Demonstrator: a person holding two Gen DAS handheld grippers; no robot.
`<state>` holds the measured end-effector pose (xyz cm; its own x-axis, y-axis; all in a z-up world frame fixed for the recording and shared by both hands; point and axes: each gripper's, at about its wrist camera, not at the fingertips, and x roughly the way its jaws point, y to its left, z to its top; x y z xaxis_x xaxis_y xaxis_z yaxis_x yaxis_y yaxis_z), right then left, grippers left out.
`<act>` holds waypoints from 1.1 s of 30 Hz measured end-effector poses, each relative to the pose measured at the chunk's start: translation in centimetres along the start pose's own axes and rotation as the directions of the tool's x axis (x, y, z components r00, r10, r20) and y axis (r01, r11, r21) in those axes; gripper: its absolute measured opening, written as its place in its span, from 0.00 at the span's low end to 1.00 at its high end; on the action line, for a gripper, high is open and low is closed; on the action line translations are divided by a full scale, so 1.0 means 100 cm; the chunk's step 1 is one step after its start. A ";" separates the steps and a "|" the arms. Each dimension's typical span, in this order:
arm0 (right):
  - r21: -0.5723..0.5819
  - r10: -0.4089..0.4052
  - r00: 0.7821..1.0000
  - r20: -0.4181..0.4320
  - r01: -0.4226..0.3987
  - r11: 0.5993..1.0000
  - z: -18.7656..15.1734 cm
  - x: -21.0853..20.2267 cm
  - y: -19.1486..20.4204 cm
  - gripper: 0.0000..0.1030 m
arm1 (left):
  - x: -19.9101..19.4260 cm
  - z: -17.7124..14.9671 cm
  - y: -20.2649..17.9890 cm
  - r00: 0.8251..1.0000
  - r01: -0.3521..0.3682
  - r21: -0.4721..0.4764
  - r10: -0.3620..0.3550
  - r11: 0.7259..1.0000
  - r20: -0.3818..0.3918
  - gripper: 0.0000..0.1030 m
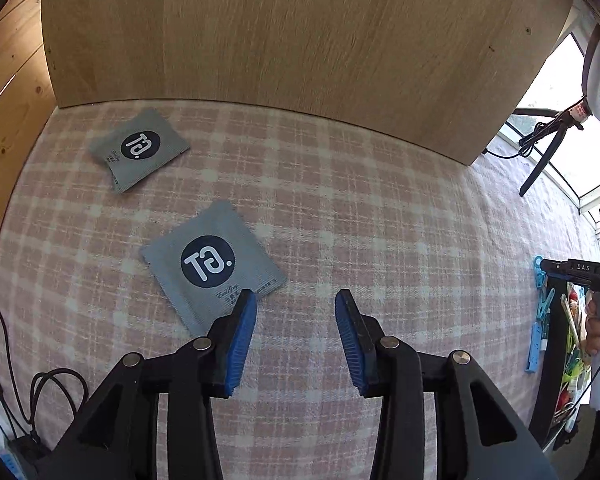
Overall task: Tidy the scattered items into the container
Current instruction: 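Close the right tool on the blue clothespin while the left lowers onto a grey sachet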
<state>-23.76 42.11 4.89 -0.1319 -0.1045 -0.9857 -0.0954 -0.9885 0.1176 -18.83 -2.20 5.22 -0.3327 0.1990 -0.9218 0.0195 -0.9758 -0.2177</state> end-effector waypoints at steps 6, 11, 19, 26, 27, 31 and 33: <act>-0.018 -0.007 1.000 -0.008 0.007 1.000 0.002 0.004 0.009 0.36 | 0.003 0.009 0.032 1.000 -0.023 0.077 0.023 0.997 0.008 0.52; -0.018 -0.013 1.000 -0.021 0.013 1.000 0.004 0.013 0.011 0.36 | 0.005 0.014 0.047 0.999 -0.035 0.190 0.037 0.981 -0.011 0.52; -0.031 -0.024 1.000 -0.019 0.023 0.999 0.007 0.016 0.020 0.36 | 0.037 0.037 0.030 0.982 -0.090 0.237 0.126 0.967 -0.143 0.56; -0.029 -0.027 0.999 -0.017 0.027 0.999 0.010 0.018 0.028 0.36 | 0.048 0.044 0.014 0.973 -0.127 0.347 0.184 0.929 -0.139 0.64; -0.028 -0.025 1.000 -0.019 0.024 0.999 0.010 0.018 0.029 0.36 | 0.049 0.046 0.011 0.971 -0.130 0.376 0.194 0.917 -0.137 0.71; -0.023 -0.024 1.000 -0.019 0.024 0.999 0.009 0.018 0.027 0.36 | 0.059 0.056 0.010 0.965 -0.138 0.448 0.222 0.883 -0.139 0.93; -0.026 -0.025 0.999 -0.019 0.025 0.999 0.009 0.018 0.027 0.36 | 0.063 0.063 0.016 0.968 -0.113 0.432 0.198 0.895 -0.157 0.97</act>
<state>-25.18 39.35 3.53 -0.1105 -0.0814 -0.9905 -0.0732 -0.9933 0.0898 -26.85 -3.08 1.08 -0.1702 0.0138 -0.9853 -0.3521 -0.9347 0.0477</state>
